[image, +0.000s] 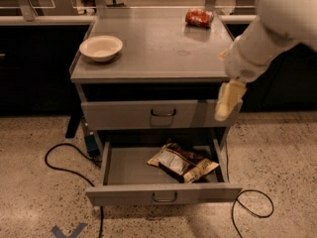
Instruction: Pick brown chip bag from middle drawer and place on counter
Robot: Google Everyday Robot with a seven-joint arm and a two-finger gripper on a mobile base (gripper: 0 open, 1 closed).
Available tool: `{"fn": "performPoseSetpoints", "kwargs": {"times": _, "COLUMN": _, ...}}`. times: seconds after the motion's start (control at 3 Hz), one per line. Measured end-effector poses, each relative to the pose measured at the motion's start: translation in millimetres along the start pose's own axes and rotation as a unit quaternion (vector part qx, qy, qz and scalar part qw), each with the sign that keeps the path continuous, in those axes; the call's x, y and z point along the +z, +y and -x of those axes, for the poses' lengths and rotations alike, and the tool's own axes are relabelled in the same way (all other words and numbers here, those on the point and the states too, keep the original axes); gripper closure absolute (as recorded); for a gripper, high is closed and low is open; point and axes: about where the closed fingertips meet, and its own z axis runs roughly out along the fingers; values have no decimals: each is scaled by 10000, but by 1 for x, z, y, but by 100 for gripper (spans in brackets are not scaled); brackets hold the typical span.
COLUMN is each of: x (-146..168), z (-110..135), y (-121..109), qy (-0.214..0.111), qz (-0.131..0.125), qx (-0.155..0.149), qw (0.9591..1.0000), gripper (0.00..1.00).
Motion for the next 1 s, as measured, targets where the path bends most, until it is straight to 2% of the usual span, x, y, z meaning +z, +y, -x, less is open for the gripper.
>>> {"fn": "performPoseSetpoints", "kwargs": {"times": 0.33, "x": 100, "z": 25, "y": 30, "qy": -362, "qz": 401, "qx": -223, "qw": 9983, "gripper": 0}}
{"fn": "performPoseSetpoints", "kwargs": {"times": 0.67, "x": 192, "z": 51, "y": 58, "qy": -782, "qz": 735, "qx": -281, "qw": 9938, "gripper": 0}}
{"fn": "performPoseSetpoints", "kwargs": {"times": 1.0, "x": 248, "z": 58, "y": 77, "qy": -952, "qz": 1017, "qx": -181, "qw": 9901, "gripper": 0}}
